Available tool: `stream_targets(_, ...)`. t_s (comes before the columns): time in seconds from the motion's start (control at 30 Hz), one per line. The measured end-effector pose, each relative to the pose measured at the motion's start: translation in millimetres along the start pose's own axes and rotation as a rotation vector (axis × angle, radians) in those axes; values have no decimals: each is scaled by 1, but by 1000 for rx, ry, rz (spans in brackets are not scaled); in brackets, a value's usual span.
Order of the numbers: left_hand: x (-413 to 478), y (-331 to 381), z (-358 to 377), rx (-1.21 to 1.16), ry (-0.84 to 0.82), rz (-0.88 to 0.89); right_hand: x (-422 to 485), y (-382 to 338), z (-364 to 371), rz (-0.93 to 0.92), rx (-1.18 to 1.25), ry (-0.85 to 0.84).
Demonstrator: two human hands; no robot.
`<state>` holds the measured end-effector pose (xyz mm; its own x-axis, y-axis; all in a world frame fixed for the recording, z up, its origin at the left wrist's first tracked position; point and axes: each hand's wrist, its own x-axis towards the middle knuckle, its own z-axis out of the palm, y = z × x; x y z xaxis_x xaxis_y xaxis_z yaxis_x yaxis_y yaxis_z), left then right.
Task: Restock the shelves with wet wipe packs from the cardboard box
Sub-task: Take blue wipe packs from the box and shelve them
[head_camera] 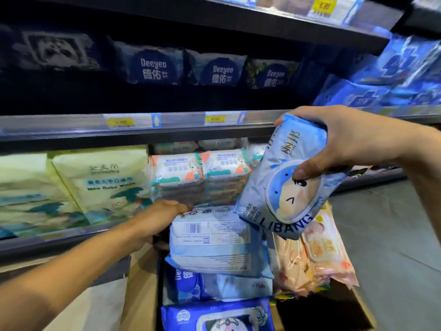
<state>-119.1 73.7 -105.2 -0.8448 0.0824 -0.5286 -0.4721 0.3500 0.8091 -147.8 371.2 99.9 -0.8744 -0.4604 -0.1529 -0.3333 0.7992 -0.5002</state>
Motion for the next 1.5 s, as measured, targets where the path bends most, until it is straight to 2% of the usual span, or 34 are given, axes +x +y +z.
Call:
stream_targets(0.07, -12, -2, -3, -97, -145, -167, 1, 0, -2, -4, 15, -4)
stream_targets(0.13, -20, -7, -2, -203, -245, -198, 1, -2, -5, -10, 12, 3)
stream_targets(0.2, -27, -11, -1, -278, -272, -132, 0, -4, -8, -15, 1, 13)
stream_targets(0.3, -37, -7, 0, -361, -270, 59, -3, -8, -12, -23, 2, 51)
stream_targets(0.37, -43, -3, 4, -334, -181, 357, -5, -8, -17, -25, 23, 91)
stream_targets(0.4, -43, -4, 5, -173, -71, 604, -6, -8, -21, -31, 32, 106)
stream_targets(0.47, -38, -13, 5, 374, 177, 1059, -10, -6, -28, -47, 78, 132)
stream_targets(0.5, -32, -25, 6, 596, 203, 1207, -12, -4, -30, -48, 99, 143)
stream_targets(0.53, -26, -39, 7, 742, 201, 1270, -12, -1, -31, -46, 103, 152)
stream_targets(0.57, -21, -54, 8, 816, 200, 1272, -11, 1, -30, -46, 94, 153)
stream_targets(0.63, -20, -72, 6, 839, 189, 1140, -7, 7, -23, -39, 63, 143)
stream_targets(0.73, -28, -73, 9, 712, 167, 1043, 3, 15, -8, -24, 57, 96)
stream_targets(0.8, -34, -64, 19, 415, 199, 911, 11, 17, 3, -27, 62, 74)
stream_targets(0.9, -32, -41, 35, -84, 295, 577, 21, 21, 15, -46, 31, 47)
stream_targets(0.93, -30, -37, 39, -215, 268, 447, 23, 21, 17, -49, 33, 36)
stream_targets(1.03, -34, -34, 46, -622, -39, 104, 23, 24, 18, -40, 67, 19)
stream_targets(1.1, -38, -31, 46, -707, -123, 58, 20, 26, 18, -44, 51, 31)
stream_targets(1.27, -37, -9, 36, -532, 4, 174, 6, 21, 13, -58, 23, 88)
stream_targets(1.33, -38, 12, 5, -346, -138, 279, -4, 18, 1, -59, 56, 108)
stream_targets(1.4, -40, 46, -31, -51, -417, 355, -14, 15, -15, -90, 82, 139)
stream_targets(1.43, -36, 62, -42, 129, -502, 382, -18, 14, -23, -106, 87, 161)
stream_targets(1.5, -23, 91, -39, 475, -573, 420, -22, 9, -34, -120, 82, 214)
